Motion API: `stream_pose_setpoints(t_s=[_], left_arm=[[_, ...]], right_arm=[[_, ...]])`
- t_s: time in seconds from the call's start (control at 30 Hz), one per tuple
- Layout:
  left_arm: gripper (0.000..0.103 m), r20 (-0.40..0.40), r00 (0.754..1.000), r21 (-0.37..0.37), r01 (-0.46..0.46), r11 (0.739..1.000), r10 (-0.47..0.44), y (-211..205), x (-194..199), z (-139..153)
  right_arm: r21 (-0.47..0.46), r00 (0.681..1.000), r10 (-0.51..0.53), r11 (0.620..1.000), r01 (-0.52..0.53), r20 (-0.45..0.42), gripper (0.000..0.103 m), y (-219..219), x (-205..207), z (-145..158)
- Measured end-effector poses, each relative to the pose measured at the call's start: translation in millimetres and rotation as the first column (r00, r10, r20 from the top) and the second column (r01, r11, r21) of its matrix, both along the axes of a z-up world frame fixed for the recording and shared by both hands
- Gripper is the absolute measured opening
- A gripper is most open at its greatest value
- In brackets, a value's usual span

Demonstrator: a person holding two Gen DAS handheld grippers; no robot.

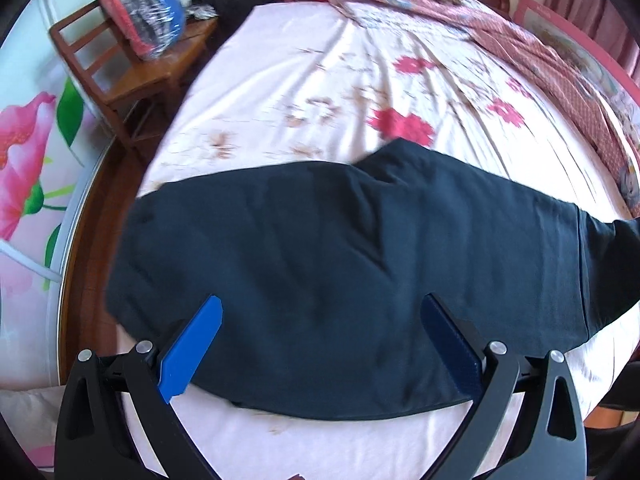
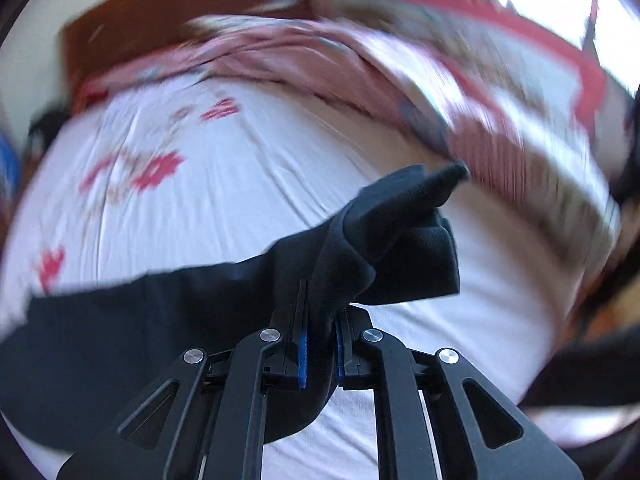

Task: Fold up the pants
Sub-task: 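Fold the cuff end over toward the waistband with the right gripper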

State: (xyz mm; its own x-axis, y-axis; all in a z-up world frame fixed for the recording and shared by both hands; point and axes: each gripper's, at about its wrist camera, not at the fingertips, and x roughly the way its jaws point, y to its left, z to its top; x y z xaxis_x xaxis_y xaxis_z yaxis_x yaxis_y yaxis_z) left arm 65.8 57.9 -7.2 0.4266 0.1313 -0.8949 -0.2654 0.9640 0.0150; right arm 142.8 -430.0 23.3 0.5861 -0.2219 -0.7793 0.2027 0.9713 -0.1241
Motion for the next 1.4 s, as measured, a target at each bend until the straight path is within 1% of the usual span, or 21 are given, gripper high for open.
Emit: stream_pose_setpoints(t_s=[0.07, 0.17, 0.2, 0.3, 0.43, 0.5, 0.63, 0.7, 0.73, 0.8, 0.9, 0.93, 1.0, 1.03, 1.07, 1.1, 1.13, 1.23, 1.3, 1.37, 1.4], left_arm=[[0.1, 0.005, 1.0, -0.002, -0.027, 1.0, 0.027, 16.6, -6.5, 4.0], [0.101, 0.013, 0.997, -0.012, -0.082, 0.997, 0.082, 47.6, -18.0, 8.0], [0.101, 0.015, 0.995, -0.011, -0.095, 0.995, 0.096, 54.3, -20.8, 7.7], [0.101, 0.011, 0.989, -0.016, -0.145, 0.989, 0.145, 77.0, -28.0, 3.6], [0.101, -0.001, 0.981, -0.035, -0.195, 0.98, 0.195, 98.2, -34.2, -3.6], [0.101, -0.003, 0.978, -0.036, -0.208, 0.977, 0.208, 104.1, -36.1, -6.1], [0.101, -0.002, 0.978, -0.029, -0.21, 0.977, 0.21, 107.5, -36.5, -9.7], [0.101, -0.008, 0.977, -0.036, -0.211, 0.977, 0.211, 106.1, -34.7, -11.8], [0.101, -0.009, 0.978, -0.04, -0.207, 0.978, 0.207, 104.9, -34.6, -12.0], [0.101, -0.009, 0.98, -0.035, -0.197, 0.98, 0.197, 100.7, -33.6, -12.6], [0.101, -0.024, 0.984, -0.036, -0.175, 0.984, 0.174, 93.1, -31.2, -14.6], [0.101, -0.024, 0.985, -0.04, -0.171, 0.984, 0.17, 92.5, -31.9, -14.3], [0.101, -0.022, 0.987, -0.044, -0.161, 0.986, 0.161, 89.4, -31.8, -12.6], [0.101, -0.017, 0.987, -0.041, -0.158, 0.987, 0.158, 88.5, -32.4, -11.1], [0.101, -0.012, 0.988, -0.037, -0.156, 0.987, 0.156, 88.3, -32.6, -10.0], [0.101, -0.009, 0.987, -0.032, -0.158, 0.987, 0.158, 88.5, -32.3, -9.2], [0.101, -0.006, 0.987, -0.032, -0.16, 0.987, 0.16, 89.3, -31.7, -8.7], [0.101, -0.005, 0.986, -0.041, -0.168, 0.985, 0.168, 91.0, -29.4, -8.5], [0.101, -0.002, 0.987, -0.034, -0.163, 0.986, 0.163, 89.5, -28.8, -7.1], [0.101, -0.001, 0.988, -0.026, -0.154, 0.988, 0.154, 87.4, -29.4, -6.1], [0.101, -0.002, 0.989, -0.023, -0.148, 0.989, 0.148, 85.8, -29.9, -5.6]], right_arm=[[-0.101, 0.997, 0.076, 0.992, -0.076, 0.001, 0.009, 37.0, -1.6, 4.1], [-0.278, 0.976, 0.218, 0.936, -0.216, -0.023, 0.009, 108.4, -10.1, -0.4], [-0.348, 0.962, 0.271, 0.899, -0.267, -0.039, 0.009, 136.3, -15.6, -7.8], [-0.442, 0.922, 0.372, 0.813, -0.38, -0.108, 0.009, 194.1, -29.3, -35.0], [-0.554, 0.838, 0.48, 0.637, -0.536, -0.258, 0.009, 263.3, -58.4, -102.1], [-0.607, 0.819, 0.495, 0.566, -0.558, -0.291, 0.009, 276.6, -72.1, -125.1], [-0.63, 0.83, 0.49, 0.563, -0.535, -0.267, 0.009, 274.6, -79.8, -123.6], [-0.608, 0.839, 0.496, 0.602, -0.517, -0.222, 0.009, 273.4, -80.2, -108.5], [-0.628, 0.842, 0.506, 0.597, -0.499, -0.189, 0.009, 276.5, -82.8, -98.5], [-0.606, 0.841, 0.522, 0.626, -0.491, -0.141, 0.009, 279.9, -85.5, -82.4], [-0.647, 0.816, 0.557, 0.568, -0.509, -0.152, 0.009, 296.6, -92.8, -89.1], [-0.633, 0.803, 0.567, 0.558, -0.537, -0.182, 0.009, 299.8, -93.9, -100.4], [-0.649, 0.778, 0.557, 0.482, -0.588, -0.291, 0.01, 303.7, -97.9, -126.6], [-0.658, 0.774, 0.557, 0.467, -0.591, -0.301, 0.013, 303.8, -103.6, -131.7], [-0.654, 0.768, 0.563, 0.463, -0.598, -0.304, 0.015, 302.7, -108.5, -130.9], [-0.646, 0.764, 0.57, 0.467, -0.604, -0.302, 0.025, 300.9, -112.2, -126.2], [-0.626, 0.764, 0.584, 0.494, -0.603, -0.275, 0.029, 297.4, -118.6, -115.4], [-0.566, 0.75, 0.624, 0.544, -0.62, -0.222, 0.029, 294.1, -128.4, -88.1], [-0.481, 0.767, 0.616, 0.626, -0.614, -0.177, 0.029, 288.2, -127.1, -73.0], [-0.395, 0.813, 0.576, 0.729, -0.559, -0.086, 0.029, 275.1, -116.7, -52.4], [-0.343, 0.822, 0.565, 0.761, -0.55, -0.066, 0.029, 276.6, -119.4, -48.0]])
